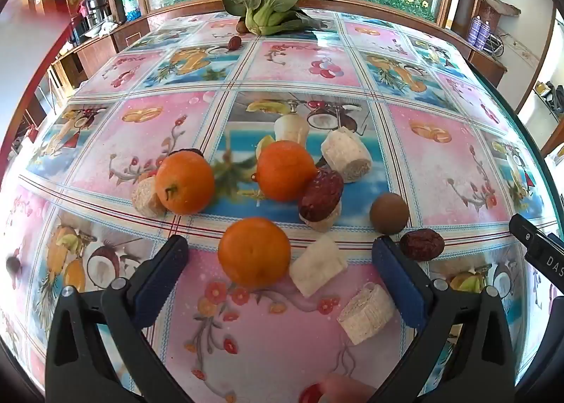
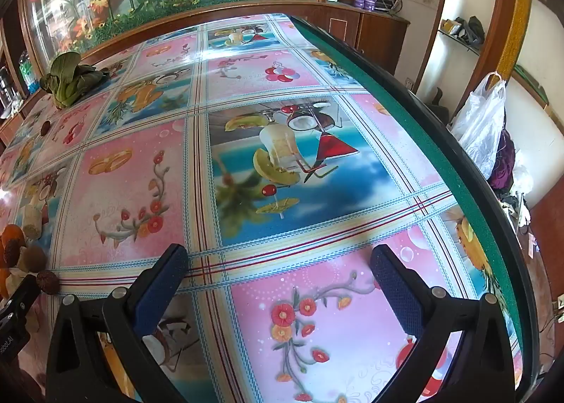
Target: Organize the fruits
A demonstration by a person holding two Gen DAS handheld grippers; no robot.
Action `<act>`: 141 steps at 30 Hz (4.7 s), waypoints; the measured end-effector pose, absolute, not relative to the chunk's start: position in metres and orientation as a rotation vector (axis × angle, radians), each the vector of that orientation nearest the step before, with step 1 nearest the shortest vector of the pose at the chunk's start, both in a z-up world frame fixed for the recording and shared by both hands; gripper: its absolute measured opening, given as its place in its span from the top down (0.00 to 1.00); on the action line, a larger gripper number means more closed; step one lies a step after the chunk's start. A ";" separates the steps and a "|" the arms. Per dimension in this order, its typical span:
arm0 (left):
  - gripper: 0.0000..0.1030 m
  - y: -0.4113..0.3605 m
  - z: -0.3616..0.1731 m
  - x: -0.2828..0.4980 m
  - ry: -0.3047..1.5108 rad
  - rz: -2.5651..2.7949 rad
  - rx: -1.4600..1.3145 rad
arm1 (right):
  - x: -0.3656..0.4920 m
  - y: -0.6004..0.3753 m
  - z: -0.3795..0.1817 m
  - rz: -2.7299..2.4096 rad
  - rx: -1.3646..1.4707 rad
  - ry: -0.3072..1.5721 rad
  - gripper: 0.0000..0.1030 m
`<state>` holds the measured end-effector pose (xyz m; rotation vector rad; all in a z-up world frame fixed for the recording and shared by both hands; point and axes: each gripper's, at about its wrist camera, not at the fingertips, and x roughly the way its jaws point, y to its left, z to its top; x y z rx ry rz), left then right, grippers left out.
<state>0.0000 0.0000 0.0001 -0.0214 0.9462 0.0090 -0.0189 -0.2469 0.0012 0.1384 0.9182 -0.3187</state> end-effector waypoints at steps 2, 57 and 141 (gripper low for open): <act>0.00 0.000 0.000 0.000 0.947 0.009 -0.022 | -0.019 -0.247 0.001 -0.319 0.139 0.918 0.00; 0.00 0.000 0.000 0.000 0.946 0.009 -0.021 | -0.019 -0.247 0.001 -0.318 0.139 0.919 0.00; 0.02 0.151 0.123 -0.037 0.849 -0.147 0.161 | 0.019 -0.027 0.016 0.449 -0.006 1.209 0.70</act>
